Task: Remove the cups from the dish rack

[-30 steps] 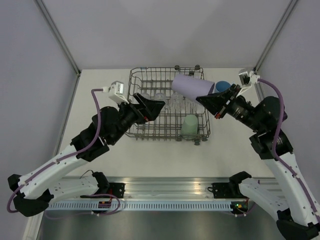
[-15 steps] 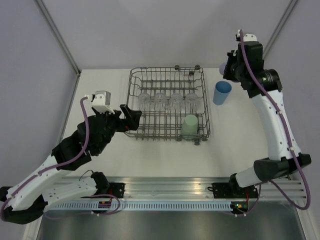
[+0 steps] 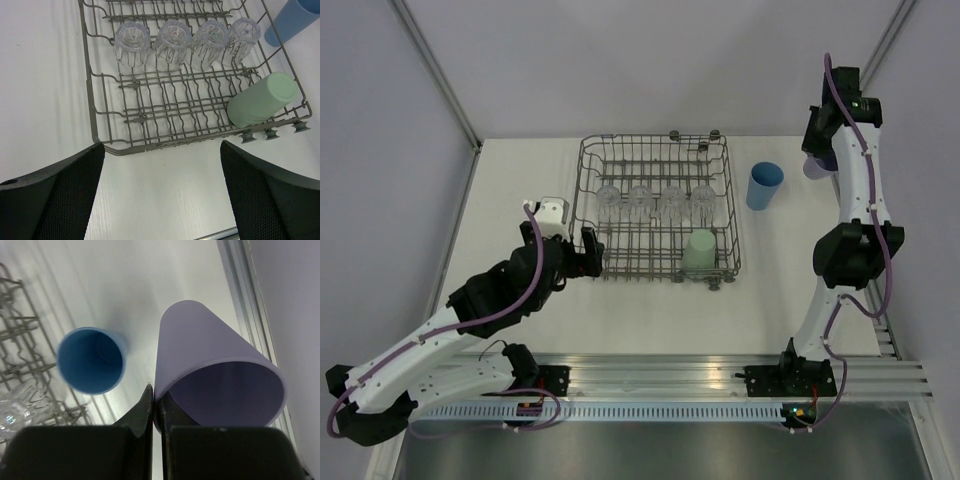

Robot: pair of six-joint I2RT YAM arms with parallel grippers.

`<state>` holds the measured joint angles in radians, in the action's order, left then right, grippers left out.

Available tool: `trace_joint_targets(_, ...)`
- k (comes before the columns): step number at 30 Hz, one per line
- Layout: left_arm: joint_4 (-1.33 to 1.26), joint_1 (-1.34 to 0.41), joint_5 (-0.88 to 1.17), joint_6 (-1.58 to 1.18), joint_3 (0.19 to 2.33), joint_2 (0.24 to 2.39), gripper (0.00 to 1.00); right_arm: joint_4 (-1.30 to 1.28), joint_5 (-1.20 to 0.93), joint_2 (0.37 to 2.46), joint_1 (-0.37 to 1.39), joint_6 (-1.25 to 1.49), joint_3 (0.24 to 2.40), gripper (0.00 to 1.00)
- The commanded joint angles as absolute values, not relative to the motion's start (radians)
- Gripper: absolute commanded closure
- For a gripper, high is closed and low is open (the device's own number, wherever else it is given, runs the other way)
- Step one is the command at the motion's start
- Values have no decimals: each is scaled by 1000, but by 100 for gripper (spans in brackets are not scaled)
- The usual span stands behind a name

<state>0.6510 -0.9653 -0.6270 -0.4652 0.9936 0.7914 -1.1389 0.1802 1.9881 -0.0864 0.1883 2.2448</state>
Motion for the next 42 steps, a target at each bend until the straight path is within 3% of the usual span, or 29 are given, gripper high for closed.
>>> trace_joint_targets(1, 646, -966, -623, -426, 999, 770, 0, -1233, 143, 2081, -123, 155, 2330, 99)
trace_joint_targets(22, 644, -966, -604, -425, 999, 799, 0, -1239, 38, 2353, -130, 133, 2419, 100)
trace_joint_targets(42, 644, -966, -604, -423, 999, 798, 0, -1249, 101, 2338, -98, 129, 2414, 93)
